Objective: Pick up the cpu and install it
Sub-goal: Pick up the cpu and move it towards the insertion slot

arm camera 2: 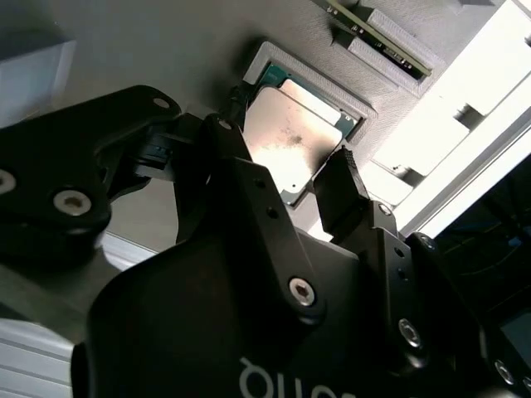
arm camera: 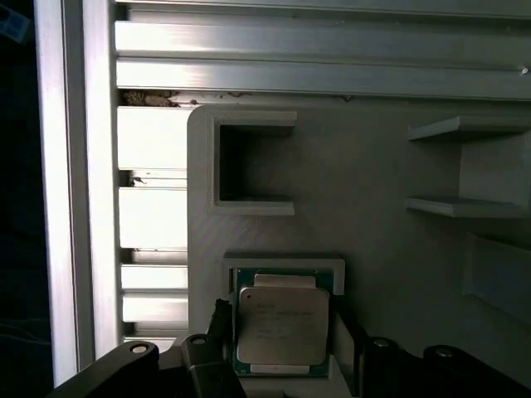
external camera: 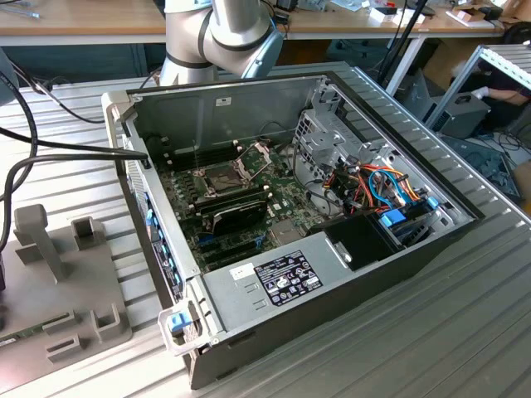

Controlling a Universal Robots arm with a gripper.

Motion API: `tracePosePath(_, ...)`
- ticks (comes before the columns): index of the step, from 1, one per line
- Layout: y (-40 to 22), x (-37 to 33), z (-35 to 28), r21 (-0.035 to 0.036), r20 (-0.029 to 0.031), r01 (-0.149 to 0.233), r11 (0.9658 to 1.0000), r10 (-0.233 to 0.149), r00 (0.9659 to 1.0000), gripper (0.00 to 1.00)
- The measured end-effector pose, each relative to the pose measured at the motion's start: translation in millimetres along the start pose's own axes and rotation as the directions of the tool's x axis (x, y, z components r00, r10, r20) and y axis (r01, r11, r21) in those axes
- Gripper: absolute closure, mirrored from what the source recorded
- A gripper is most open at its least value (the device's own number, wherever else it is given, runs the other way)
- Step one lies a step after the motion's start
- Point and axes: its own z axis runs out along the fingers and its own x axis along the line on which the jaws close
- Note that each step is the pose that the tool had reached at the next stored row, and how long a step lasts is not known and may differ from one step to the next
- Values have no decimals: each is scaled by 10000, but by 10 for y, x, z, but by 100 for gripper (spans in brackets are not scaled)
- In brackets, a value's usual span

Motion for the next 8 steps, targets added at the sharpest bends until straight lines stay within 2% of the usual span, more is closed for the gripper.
tracePosePath(8, 1, 0, 6, -3, 7, 71, 10000, -71, 10000, 40)
